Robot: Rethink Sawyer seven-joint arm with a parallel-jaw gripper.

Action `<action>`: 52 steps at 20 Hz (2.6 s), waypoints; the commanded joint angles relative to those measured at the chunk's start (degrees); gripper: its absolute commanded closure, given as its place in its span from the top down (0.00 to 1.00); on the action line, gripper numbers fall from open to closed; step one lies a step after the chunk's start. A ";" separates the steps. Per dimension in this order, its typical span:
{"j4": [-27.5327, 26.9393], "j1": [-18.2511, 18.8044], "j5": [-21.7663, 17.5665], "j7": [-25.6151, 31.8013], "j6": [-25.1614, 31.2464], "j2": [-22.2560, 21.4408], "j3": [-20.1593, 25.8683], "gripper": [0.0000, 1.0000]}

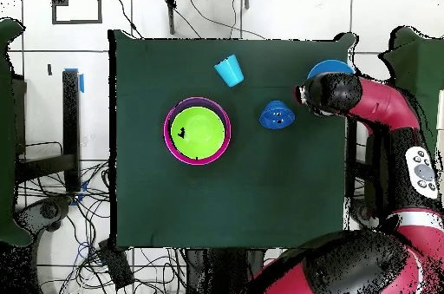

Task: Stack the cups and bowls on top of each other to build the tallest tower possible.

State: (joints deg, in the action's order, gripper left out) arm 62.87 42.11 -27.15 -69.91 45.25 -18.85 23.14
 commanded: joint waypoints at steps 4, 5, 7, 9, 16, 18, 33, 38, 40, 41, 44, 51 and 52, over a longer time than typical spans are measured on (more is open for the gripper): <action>12.89 -6.08 0.42 -8.17 0.21 -9.72 -3.55 0.00; 13.40 -6.92 1.04 -9.26 0.88 -10.71 -4.05 0.00; 13.78 -8.49 2.06 -10.65 2.53 -12.37 -4.95 0.00; 14.02 -10.01 3.07 -11.83 4.07 -13.83 -5.87 0.00; 13.86 -15.07 5.76 -14.34 8.05 -17.57 -9.96 0.00; 13.86 -16.16 6.36 -14.87 9.08 -18.41 -10.81 0.00; 18.54 -24.04 10.57 -19.81 15.68 -27.66 -16.78 0.00; 21.78 -26.50 11.58 -21.95 15.00 -30.23 -18.92 0.00; 23.02 -27.41 11.96 -22.74 14.82 -31.14 -19.76 0.00; 23.57 -27.86 12.14 -23.23 14.71 -31.45 -20.14 0.00; 25.84 -29.13 12.76 -25.01 13.16 -32.06 -21.21 0.00; 26.18 -31.48 13.28 -27.81 11.89 -31.29 -23.05 0.00; 26.22 -31.75 13.40 -28.14 11.53 -31.14 -23.26 0.00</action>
State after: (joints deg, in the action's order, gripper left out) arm 83.10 11.97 -13.88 -88.24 54.72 -51.05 0.25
